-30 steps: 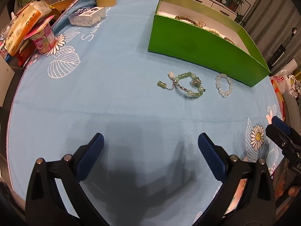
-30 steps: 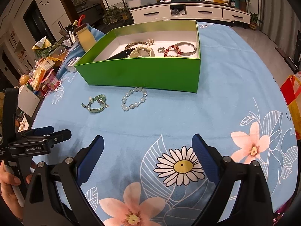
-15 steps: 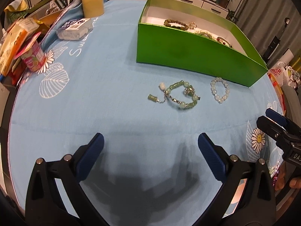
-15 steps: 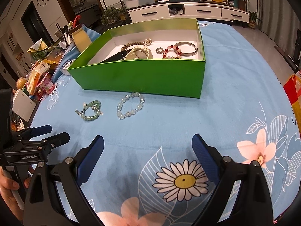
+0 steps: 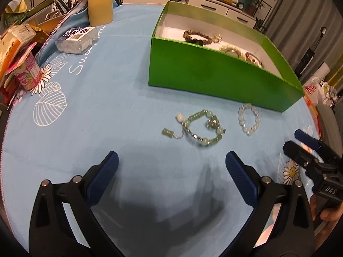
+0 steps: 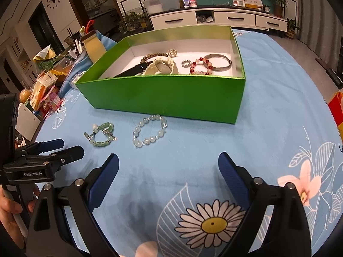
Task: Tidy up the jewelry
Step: 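Move both open tools toward the green jade and white crystal bracelets, then grasp the green jade bracelet with the left tool while the right tool approaches the white crystal bracelet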
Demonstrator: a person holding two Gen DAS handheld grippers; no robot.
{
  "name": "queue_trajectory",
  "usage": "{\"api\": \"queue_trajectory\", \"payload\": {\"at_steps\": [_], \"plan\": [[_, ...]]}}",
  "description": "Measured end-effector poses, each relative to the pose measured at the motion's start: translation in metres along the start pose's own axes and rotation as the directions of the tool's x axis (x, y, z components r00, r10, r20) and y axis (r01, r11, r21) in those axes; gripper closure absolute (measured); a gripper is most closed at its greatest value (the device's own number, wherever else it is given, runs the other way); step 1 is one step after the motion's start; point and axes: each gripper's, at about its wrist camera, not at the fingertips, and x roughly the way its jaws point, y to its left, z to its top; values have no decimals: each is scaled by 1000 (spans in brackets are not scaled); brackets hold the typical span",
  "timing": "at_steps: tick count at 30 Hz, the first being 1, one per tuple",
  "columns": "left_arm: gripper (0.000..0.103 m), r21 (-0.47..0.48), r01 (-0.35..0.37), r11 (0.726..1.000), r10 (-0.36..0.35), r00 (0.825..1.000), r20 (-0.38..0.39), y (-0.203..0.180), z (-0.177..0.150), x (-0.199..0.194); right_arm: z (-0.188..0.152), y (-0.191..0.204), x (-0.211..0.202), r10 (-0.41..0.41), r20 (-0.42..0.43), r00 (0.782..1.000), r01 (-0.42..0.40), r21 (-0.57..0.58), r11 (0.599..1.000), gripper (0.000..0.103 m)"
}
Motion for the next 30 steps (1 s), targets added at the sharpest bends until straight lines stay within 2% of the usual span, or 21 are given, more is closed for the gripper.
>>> {"api": "queue_trajectory", "payload": {"at_steps": [4, 7, 9, 13, 17, 19, 21, 23, 25, 27, 30], "plan": [[4, -43, 29, 999, -29, 1000, -2, 5, 9, 5, 3, -1, 2, 9, 11, 1000, -9, 8, 1000, 13], [14, -44, -9, 999, 8, 1000, -6, 4, 13, 10, 4, -3, 4, 14, 16, 1000, -15, 19, 1000, 13], [25, -39, -26, 999, 25, 1000, -17, 3, 15, 15, 4, -4, 4, 14, 21, 1000, -14, 23, 1000, 13], [28, -3, -44, 999, 44, 999, -9, -7, 15, 19, 4, -7, 7, 14, 22, 1000, -15, 33, 999, 13], [36, 54, -69, 996, 68, 998, 11, -18, 10, 21, 4, -8, 8, 15, 25, 1000, -16, 34, 999, 13], [47, 59, -65, 996, 63, 998, 25, -19, 10, 20, 4, -8, 8, 14, 29, 999, -15, 32, 999, 13], [71, 61, -48, 997, 46, 998, 34, -21, 11, 20, 4, -8, 9, 14, 34, 999, -15, 33, 999, 13], [74, 81, -52, 995, 48, 998, 48, -24, 11, 20, 5, -7, 10, 17, 36, 999, -18, 34, 999, 13], [80, 92, -48, 995, 43, 997, 60, -25, 9, 19, 4, -7, 10, 17, 36, 999, -19, 32, 999, 13], [94, 87, -26, 996, 20, 998, 60, -24, 9, 18, 4, -7, 11, 18, 35, 999, -19, 30, 999, 14], [98, 57, 7, 998, -10, 998, 61, -19, 10, 15, 4, -7, 12, 22, 29, 999, -23, 29, 999, 18]]}}
